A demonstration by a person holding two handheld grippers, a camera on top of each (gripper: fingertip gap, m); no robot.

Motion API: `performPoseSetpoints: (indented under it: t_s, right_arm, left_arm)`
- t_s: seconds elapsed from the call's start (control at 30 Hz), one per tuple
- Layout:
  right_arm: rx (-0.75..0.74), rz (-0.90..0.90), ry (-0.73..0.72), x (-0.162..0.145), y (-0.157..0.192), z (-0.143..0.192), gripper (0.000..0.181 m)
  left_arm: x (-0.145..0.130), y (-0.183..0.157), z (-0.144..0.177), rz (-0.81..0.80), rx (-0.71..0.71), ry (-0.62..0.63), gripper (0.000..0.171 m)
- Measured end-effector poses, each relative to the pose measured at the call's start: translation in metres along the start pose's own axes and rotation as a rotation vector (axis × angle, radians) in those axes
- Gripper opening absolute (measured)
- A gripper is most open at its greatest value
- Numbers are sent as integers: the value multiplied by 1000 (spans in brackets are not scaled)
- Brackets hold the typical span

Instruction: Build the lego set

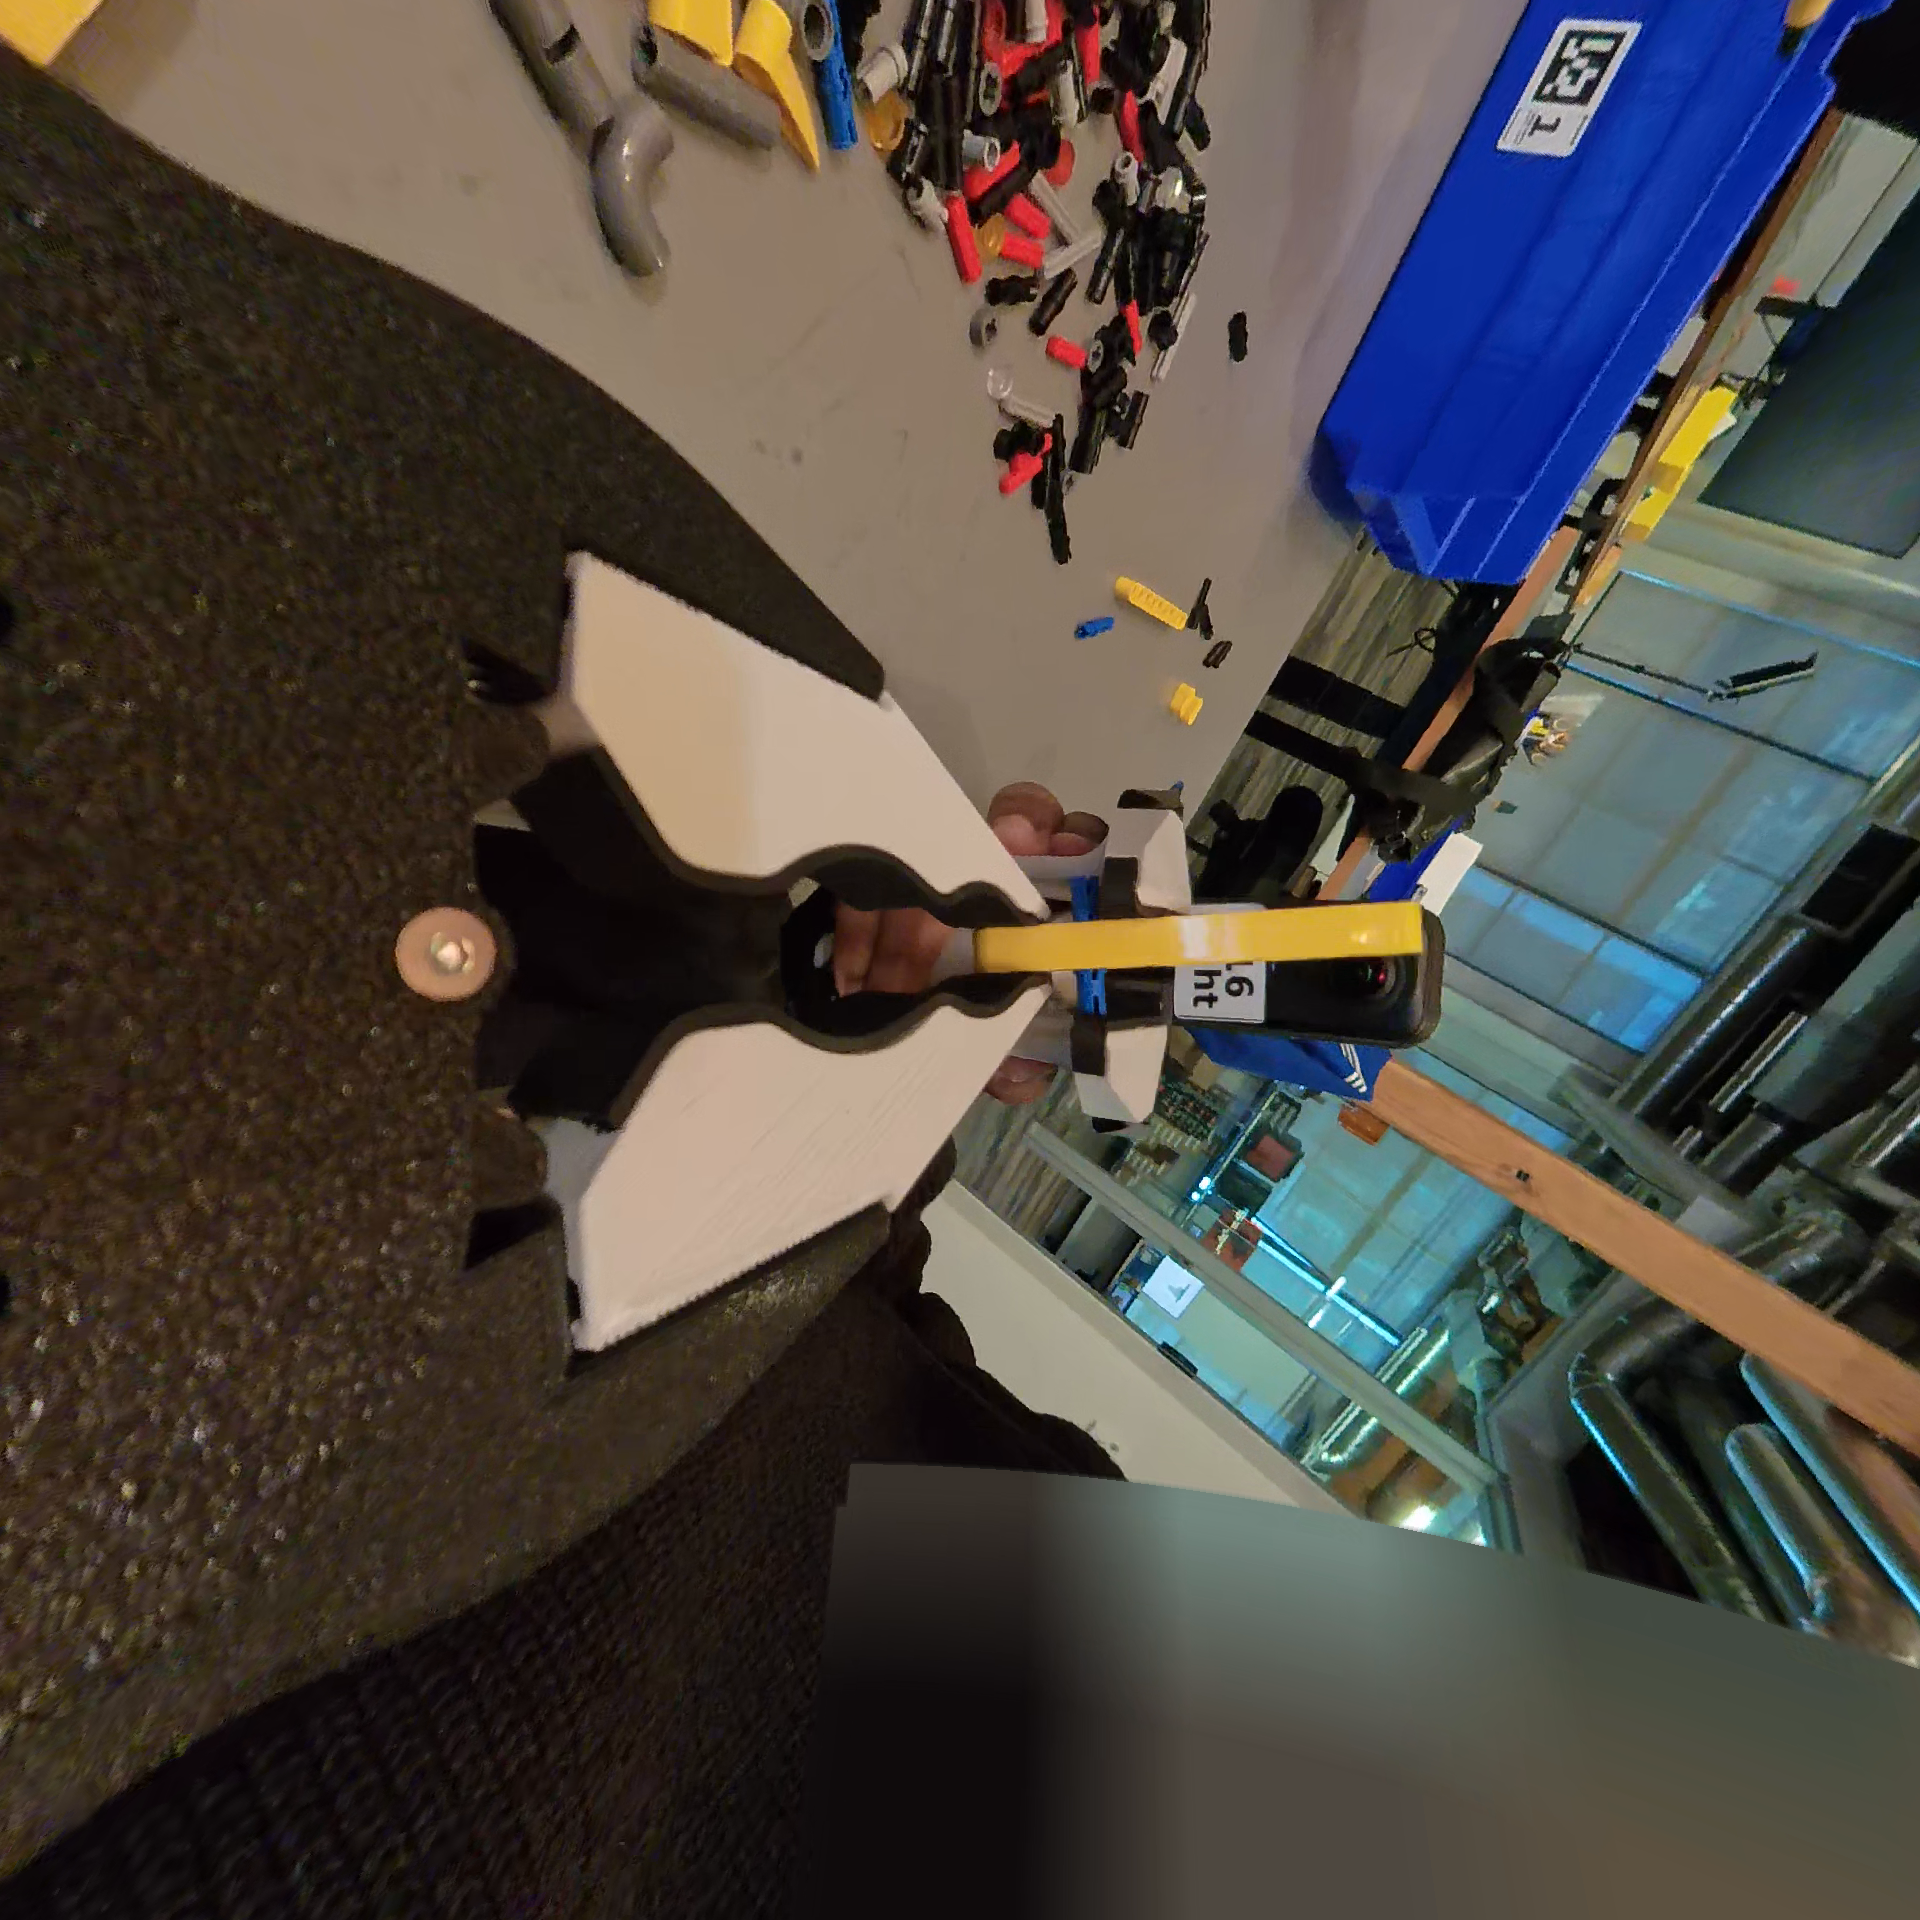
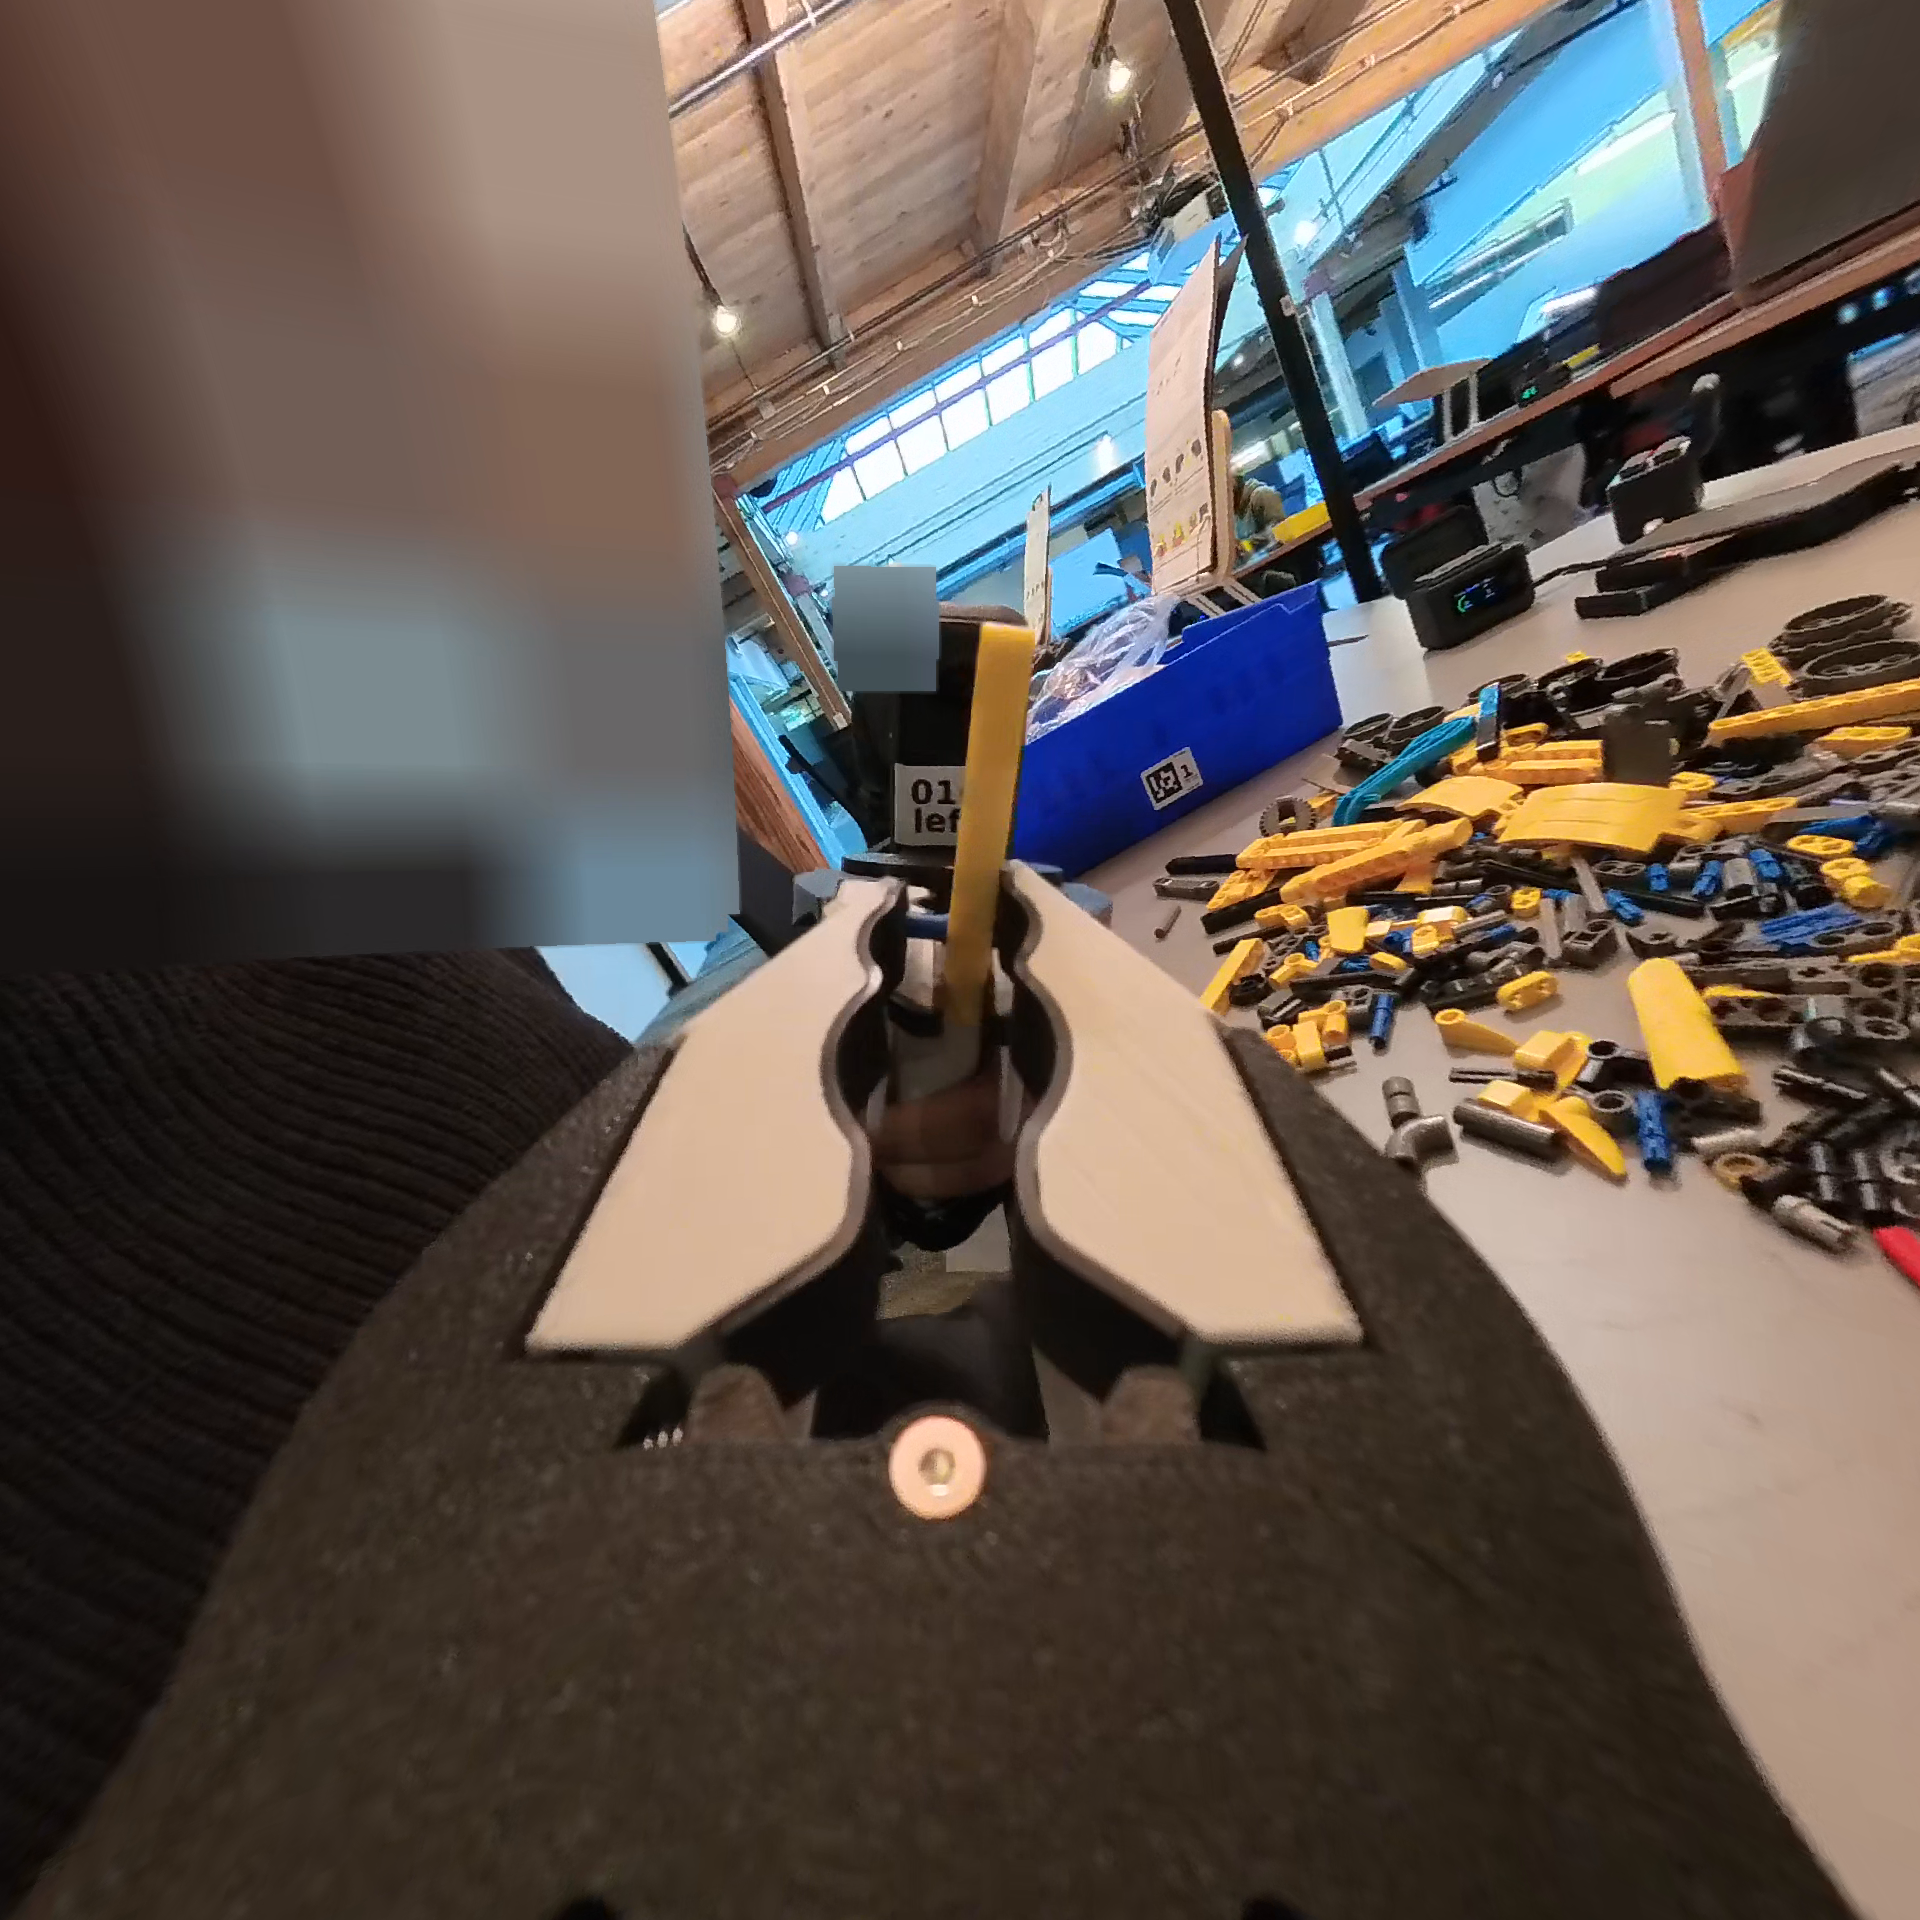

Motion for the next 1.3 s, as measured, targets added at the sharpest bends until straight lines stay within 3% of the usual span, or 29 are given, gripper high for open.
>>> performPoseSetpoints:
  t_s: [0.1, 0.17, 0.3, 0.43, 0.53, 0.63, 0.87, 0.97, 1.1, 1.17, 1.3]
  right_arm:
    - [-34, -7, 9, 2, -3, 1, 18]
    - [-37, -42, -9, 10, -3, 7, 17]
    - [-133, -258, -13, 26, -20, 42, 17]
    - [-479, -347, 328, -29, -50, 83, 18]
    - [-564, -374, 391, -48, -54, 93, 19]
    - [-638, -341, 452, -60, -64, 98, 19]
    - [-639, -308, 442, -54, -70, 98, 22]
    - [-629, -295, 418, -49, -68, 101, 37]
    - [-685, -254, 345, -33, -71, 114, 37]
    - [-718, -193, 329, -24, -68, 117, 37]
    - [-834, 10, 432, -20, -67, 120, 37]
  left_arm:
    - [2, 2, -1, -17, 25, -27, 8]
    - [1, 6, -1, -41, 68, -30, 21]
    - [3, 14, 1, -15, 111, -48, 29]
    - [6, 16, 3, 17, 106, -69, 29]
    - [6, 17, 3, 20, 110, -75, 29]
    - [5, 17, 2, 11, 120, -65, 29]
    - [2, 17, 0, -8, 133, -48, 29]
    - [3, 17, 0, -2, 129, -52, 29]
    - [3, 17, 0, 4, 126, -54, 29]
    - [3, 17, 0, 6, 125, -53, 29]
    - [3, 18, 0, 11, 125, -54, 29]
Point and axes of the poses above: each gripper's, where its closed fingertips meet, z back along the fingers, x out of its top, y = z × x across the jaws, the point moved 2 cm from there along z, back along the fingers, and after that the axes turned 1 degree about y, right-handed, at the moved point
